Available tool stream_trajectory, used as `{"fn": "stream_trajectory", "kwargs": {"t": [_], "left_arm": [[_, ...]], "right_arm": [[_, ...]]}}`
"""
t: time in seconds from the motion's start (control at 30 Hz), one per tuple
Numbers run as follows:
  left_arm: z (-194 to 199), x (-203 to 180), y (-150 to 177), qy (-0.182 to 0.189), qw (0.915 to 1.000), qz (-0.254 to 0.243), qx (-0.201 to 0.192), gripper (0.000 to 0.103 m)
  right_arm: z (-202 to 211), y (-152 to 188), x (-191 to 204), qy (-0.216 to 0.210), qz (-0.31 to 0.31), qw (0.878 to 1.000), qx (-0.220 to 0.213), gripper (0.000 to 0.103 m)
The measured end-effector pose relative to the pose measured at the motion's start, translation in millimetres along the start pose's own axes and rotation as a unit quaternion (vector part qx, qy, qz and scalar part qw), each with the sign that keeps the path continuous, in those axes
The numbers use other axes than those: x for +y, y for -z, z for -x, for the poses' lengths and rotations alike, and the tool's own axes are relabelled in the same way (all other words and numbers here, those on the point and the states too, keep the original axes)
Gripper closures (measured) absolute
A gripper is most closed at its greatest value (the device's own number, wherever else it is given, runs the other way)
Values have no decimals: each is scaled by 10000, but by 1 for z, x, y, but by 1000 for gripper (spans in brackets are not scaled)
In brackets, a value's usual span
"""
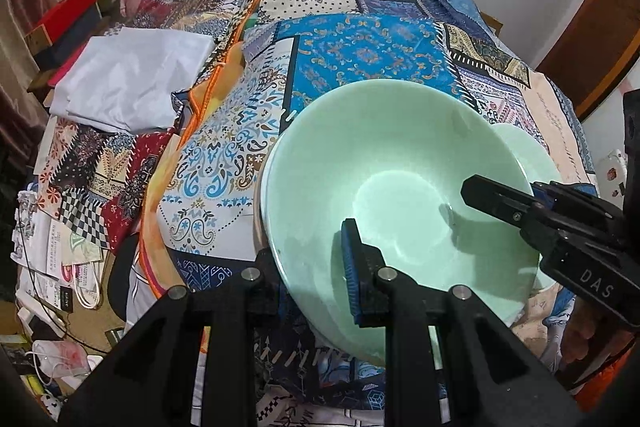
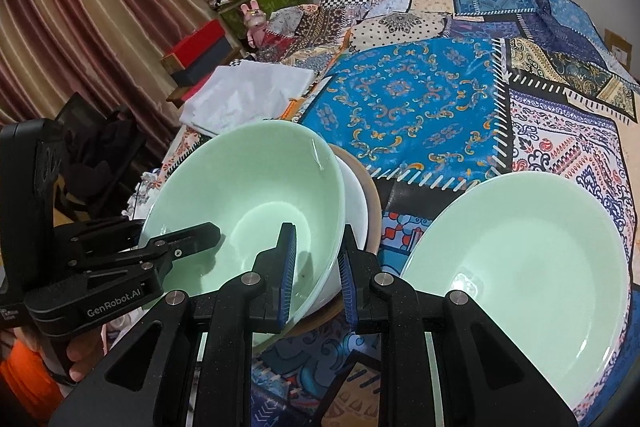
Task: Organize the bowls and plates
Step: 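Lift the mint green bowl and carry it over the nested bowls with both grippers, then lower the mint green bowl into the white bowl with both grippers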
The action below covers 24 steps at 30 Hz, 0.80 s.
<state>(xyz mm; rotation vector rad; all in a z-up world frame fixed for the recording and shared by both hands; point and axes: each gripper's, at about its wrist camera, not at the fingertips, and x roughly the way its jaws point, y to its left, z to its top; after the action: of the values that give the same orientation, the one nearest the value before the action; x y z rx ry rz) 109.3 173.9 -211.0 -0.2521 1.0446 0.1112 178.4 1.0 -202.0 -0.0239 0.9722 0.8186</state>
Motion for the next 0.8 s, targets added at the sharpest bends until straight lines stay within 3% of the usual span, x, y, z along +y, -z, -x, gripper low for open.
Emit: {"fn": "stream_trajectory", "kwargs": {"t": [0.8], "left_arm": [[-20, -3, -17, -362, 9993, -92, -57, 81]], "right_arm": [[4, -3, -10, 154, -5, 9997, -178, 84]]}}
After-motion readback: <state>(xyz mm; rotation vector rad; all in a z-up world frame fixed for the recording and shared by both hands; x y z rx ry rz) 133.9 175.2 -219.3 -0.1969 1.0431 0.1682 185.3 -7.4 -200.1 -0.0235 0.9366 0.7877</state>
